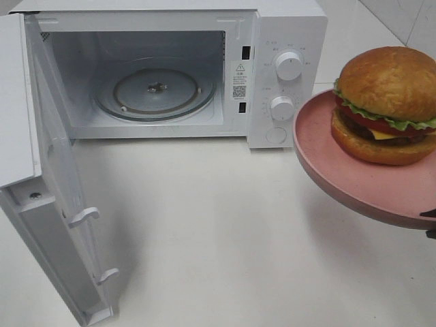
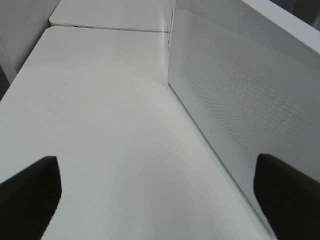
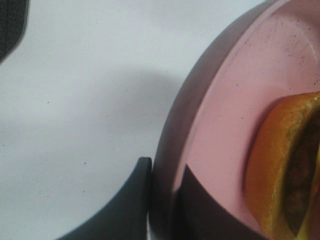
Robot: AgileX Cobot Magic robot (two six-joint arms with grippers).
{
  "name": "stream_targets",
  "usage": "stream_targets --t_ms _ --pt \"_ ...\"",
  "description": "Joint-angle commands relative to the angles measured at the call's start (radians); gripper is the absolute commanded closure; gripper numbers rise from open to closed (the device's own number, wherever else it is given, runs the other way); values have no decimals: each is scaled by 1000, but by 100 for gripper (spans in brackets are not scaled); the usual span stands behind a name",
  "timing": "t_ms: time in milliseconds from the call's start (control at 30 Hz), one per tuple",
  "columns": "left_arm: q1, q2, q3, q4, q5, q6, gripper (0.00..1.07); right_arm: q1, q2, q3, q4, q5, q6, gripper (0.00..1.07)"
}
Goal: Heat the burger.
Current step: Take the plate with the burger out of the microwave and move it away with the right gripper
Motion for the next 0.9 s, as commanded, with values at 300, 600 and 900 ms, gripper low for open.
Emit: stream_targets --t_ms 300,600,900 --pt "2 -22 4 2 -5 0 7 -5 -22 -12 -269 119 398 107" --pt "2 -22 4 2 -5 0 7 -5 -22 -12 -328 216 570 107" --pt "2 -22 4 2 -5 0 7 -5 27 -14 -414 355 751 107"
